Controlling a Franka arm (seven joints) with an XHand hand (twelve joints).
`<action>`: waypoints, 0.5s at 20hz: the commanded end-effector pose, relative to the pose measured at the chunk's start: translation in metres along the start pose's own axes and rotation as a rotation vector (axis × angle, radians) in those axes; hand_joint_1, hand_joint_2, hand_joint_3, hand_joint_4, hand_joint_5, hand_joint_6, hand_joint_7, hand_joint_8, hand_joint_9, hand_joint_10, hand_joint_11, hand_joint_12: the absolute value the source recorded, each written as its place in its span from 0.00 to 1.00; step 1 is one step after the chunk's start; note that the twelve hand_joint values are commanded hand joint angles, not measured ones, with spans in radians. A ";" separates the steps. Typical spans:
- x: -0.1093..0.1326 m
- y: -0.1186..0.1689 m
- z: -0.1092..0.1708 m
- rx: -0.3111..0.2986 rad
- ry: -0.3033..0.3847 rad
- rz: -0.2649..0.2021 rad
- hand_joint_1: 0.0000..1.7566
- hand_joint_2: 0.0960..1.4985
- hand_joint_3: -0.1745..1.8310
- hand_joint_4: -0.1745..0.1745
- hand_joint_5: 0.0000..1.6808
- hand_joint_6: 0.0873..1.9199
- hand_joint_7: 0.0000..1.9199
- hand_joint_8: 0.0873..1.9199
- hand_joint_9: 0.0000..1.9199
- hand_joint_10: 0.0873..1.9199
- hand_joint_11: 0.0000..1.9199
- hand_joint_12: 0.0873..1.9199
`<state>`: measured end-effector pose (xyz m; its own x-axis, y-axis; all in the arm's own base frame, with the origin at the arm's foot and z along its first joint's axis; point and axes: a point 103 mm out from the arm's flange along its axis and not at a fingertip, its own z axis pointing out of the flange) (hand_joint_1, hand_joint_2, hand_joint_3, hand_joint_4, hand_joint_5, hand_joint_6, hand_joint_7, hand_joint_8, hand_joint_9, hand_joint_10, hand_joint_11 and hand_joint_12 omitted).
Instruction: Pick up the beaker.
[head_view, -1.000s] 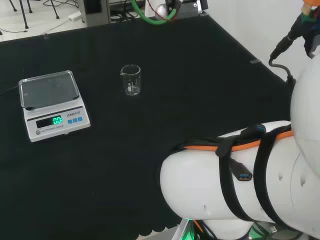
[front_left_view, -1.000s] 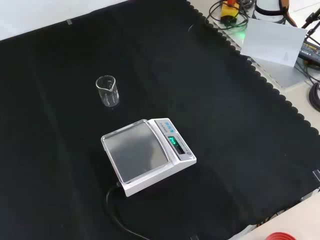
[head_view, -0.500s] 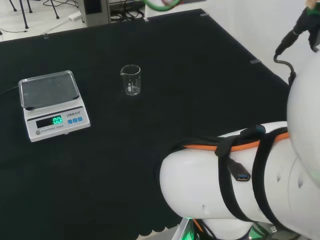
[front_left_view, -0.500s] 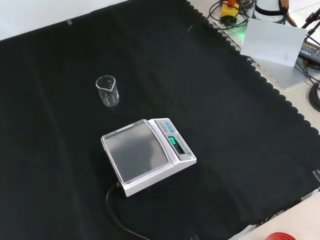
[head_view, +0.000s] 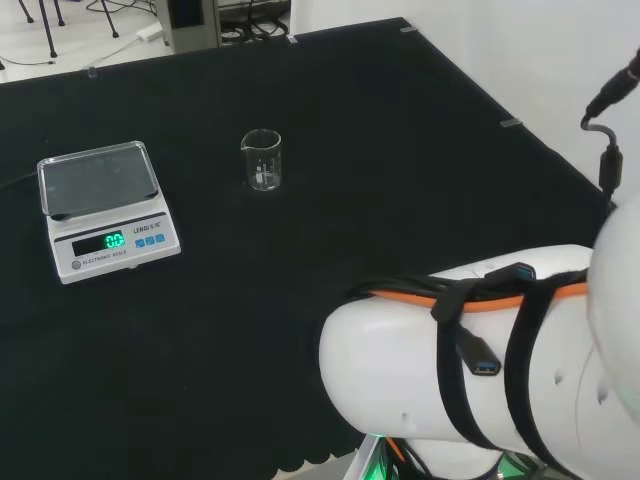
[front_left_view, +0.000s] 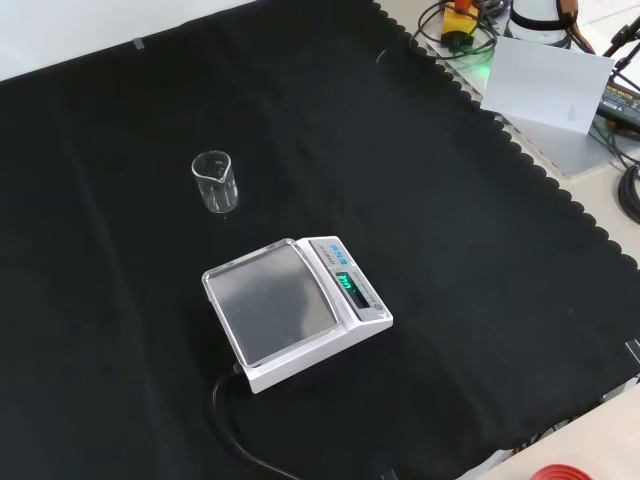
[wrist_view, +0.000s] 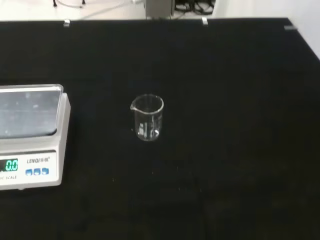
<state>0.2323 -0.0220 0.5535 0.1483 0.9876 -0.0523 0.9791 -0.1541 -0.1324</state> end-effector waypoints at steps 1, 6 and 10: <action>-0.010 0.103 0.028 -0.007 0.044 0.031 0.28 0.47 0.13 0.44 0.22 0.02 0.21 0.31 0.30 0.36 0.21 0.72; -0.021 0.159 0.050 0.034 0.040 0.035 0.28 0.47 0.13 0.43 0.20 0.01 0.21 0.31 0.30 0.36 0.21 0.72; -0.022 0.186 0.066 0.062 0.047 0.039 0.28 0.47 0.13 0.43 0.19 0.00 0.20 0.32 0.30 0.36 0.20 0.72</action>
<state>0.3393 -0.0480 0.5021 0.1711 0.9848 -0.0282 0.9705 -0.1734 -0.1677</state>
